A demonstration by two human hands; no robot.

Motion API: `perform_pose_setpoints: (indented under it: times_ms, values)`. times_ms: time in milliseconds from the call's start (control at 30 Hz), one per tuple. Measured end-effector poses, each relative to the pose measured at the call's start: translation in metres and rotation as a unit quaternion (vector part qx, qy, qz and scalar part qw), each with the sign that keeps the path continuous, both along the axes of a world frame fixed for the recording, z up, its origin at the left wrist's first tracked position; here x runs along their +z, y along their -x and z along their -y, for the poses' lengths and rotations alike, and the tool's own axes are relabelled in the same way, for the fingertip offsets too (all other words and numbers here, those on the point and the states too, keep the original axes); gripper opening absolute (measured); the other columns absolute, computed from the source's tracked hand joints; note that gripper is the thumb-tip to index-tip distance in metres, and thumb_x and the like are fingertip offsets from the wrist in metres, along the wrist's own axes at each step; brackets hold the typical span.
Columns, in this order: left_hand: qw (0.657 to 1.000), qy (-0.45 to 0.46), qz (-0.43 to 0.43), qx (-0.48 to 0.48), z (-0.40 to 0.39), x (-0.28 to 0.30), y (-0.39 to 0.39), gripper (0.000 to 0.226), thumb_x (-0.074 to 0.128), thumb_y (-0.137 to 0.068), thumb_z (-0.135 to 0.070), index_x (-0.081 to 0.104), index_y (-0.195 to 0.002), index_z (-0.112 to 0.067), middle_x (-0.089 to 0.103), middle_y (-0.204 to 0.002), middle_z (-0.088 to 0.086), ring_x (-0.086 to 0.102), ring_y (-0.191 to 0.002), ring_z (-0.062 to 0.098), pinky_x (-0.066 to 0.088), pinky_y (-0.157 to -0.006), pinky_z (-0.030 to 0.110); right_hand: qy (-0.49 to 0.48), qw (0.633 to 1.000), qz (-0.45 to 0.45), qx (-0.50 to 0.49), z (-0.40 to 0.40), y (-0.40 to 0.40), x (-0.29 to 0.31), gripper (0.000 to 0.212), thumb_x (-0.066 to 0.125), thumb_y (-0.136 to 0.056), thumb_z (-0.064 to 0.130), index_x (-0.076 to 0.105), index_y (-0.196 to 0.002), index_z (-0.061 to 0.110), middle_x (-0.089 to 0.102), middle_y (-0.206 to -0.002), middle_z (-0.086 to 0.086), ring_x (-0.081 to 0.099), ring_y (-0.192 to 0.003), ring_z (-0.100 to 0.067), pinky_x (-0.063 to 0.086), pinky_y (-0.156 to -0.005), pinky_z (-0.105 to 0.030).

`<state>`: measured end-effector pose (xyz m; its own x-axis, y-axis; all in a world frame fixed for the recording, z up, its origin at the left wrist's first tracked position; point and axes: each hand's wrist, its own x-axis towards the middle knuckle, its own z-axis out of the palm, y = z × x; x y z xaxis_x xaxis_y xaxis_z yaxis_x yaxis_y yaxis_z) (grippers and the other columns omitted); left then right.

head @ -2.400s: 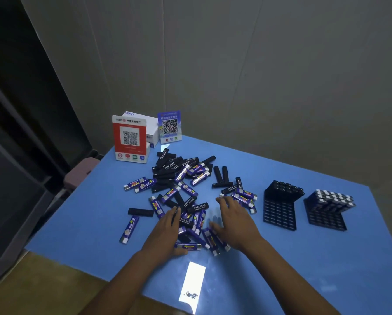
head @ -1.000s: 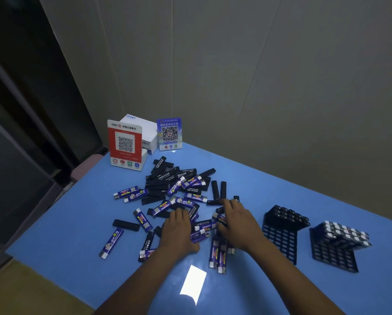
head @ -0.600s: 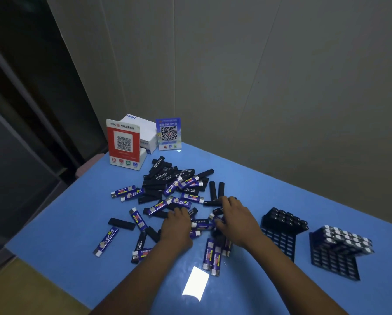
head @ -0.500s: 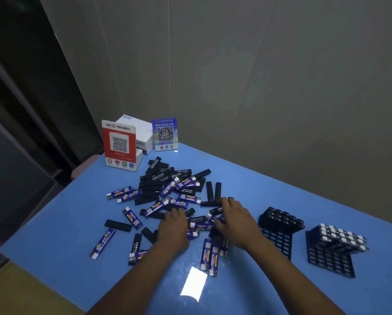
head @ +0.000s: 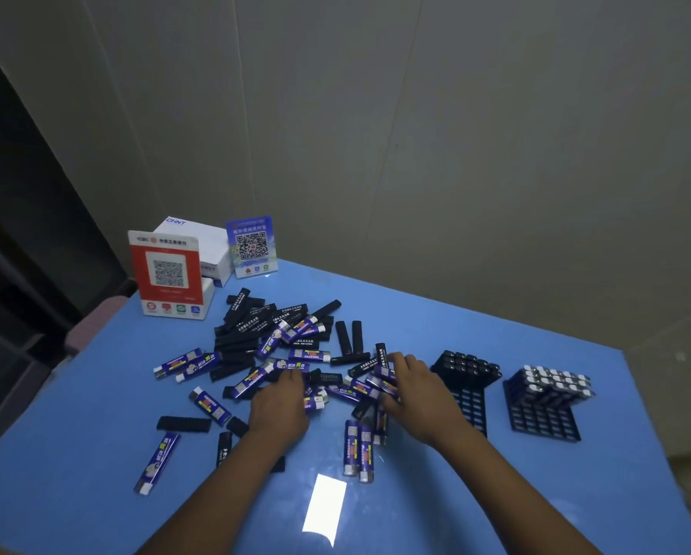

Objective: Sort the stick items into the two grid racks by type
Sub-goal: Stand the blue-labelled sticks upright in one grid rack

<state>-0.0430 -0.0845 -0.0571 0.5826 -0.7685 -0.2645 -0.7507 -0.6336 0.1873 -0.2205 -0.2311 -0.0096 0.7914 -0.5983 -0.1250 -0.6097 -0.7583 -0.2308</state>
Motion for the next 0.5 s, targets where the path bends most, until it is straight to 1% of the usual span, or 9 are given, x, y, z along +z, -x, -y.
perform_pose_setpoints:
  times_ms: [67, 100, 167, 233, 300, 367, 433, 500]
  values:
    - [1.0, 0.019, -0.011, 0.002, -0.003, 0.001, -0.004, 0.051, 0.068, -0.084, -0.028, 0.042, -0.125, -0.015, 0.051, -0.126, 0.004, 0.063, -0.097, 0.026, 0.049, -0.073, 0.033, 0.001, 1.0, 0.001, -0.009, -0.002, 0.006, -0.001, 0.045, 0.054, -0.095, 0.038, 0.04, -0.134, 0.019, 0.052, -0.118, -0.002, 0.051, -0.103, -0.021, 0.043, -0.085, -0.032]
    - [0.999, 0.032, -0.022, 0.007, -0.005, 0.001, -0.007, 0.052, 0.068, -0.084, -0.029, 0.042, -0.126, -0.015, 0.051, -0.127, 0.004, 0.062, -0.098, 0.027, 0.049, -0.074, 0.034, -0.001, 1.0, 0.001, -0.014, -0.004, 0.008, -0.001, 0.045, 0.054, -0.096, 0.039, 0.041, -0.134, 0.019, 0.052, -0.118, -0.002, 0.051, -0.104, -0.021, 0.044, -0.085, -0.033]
    - [0.996, 0.061, -0.054, 0.025, -0.007, 0.001, -0.011, 0.06, 0.07, -0.082, -0.03, 0.04, -0.132, -0.015, 0.05, -0.131, 0.004, 0.06, -0.107, 0.028, 0.05, -0.079, 0.037, -0.005, 1.0, 0.003, -0.022, -0.008, 0.011, -0.001, 0.044, 0.054, -0.096, 0.039, 0.041, -0.133, 0.02, 0.052, -0.119, -0.002, 0.051, -0.106, -0.022, 0.044, -0.086, -0.033]
    - [0.991, 0.094, -0.083, 0.04, -0.009, 0.004, -0.015, 0.065, 0.072, -0.082, -0.032, 0.039, -0.135, -0.015, 0.054, -0.129, 0.006, 0.058, -0.112, 0.028, 0.051, -0.084, 0.039, -0.005, 1.0, 0.011, -0.025, -0.013, 0.012, -0.001, 0.041, 0.054, -0.096, 0.037, 0.042, -0.13, 0.02, 0.053, -0.118, -0.001, 0.051, -0.106, -0.021, 0.043, -0.086, -0.033]
    - [0.986, 0.119, -0.105, 0.049, -0.01, 0.007, -0.017, 0.068, 0.074, -0.081, -0.038, 0.04, -0.136, -0.015, 0.057, -0.127, 0.007, 0.057, -0.114, 0.028, 0.051, -0.086, 0.04, -0.005, 0.999, 0.023, -0.029, -0.018, 0.011, 0.0, 0.038, 0.054, -0.096, 0.036, 0.043, -0.128, 0.02, 0.054, -0.117, -0.001, 0.051, -0.105, -0.021, 0.043, -0.085, -0.033]
    - [0.982, 0.141, -0.116, 0.054, -0.012, 0.012, -0.017, 0.074, 0.074, -0.081, -0.044, 0.038, -0.14, -0.017, 0.056, -0.132, 0.007, 0.055, -0.12, 0.029, 0.05, -0.091, 0.041, -0.005, 0.999, 0.029, -0.033, -0.02, 0.01, 0.001, 0.037, 0.054, -0.096, 0.036, 0.043, -0.128, 0.019, 0.054, -0.116, -0.001, 0.051, -0.104, -0.021, 0.044, -0.085, -0.033]
    - [0.978, 0.162, -0.124, 0.05, -0.013, 0.018, -0.014, 0.073, 0.072, -0.083, -0.042, 0.037, -0.143, -0.022, 0.055, -0.134, 0.005, 0.053, -0.122, 0.028, 0.049, -0.092, 0.039, -0.009, 0.999, 0.039, -0.035, -0.022, 0.01, 0.003, 0.038, 0.054, -0.096, 0.036, 0.042, -0.128, 0.019, 0.054, -0.117, -0.002, 0.051, -0.105, -0.021, 0.044, -0.086, -0.033]
    - [0.976, 0.168, -0.134, 0.031, -0.013, 0.025, -0.008, 0.069, 0.07, -0.084, -0.03, 0.036, -0.144, -0.028, 0.057, -0.129, 0.004, 0.056, -0.114, 0.026, 0.05, -0.083, 0.035, -0.019, 0.997, 0.056, -0.041, -0.022, 0.011, 0.007, 0.04, 0.054, -0.096, 0.036, 0.041, -0.131, 0.02, 0.054, -0.118, -0.002, 0.052, -0.106, -0.021, 0.045, -0.086, -0.033]
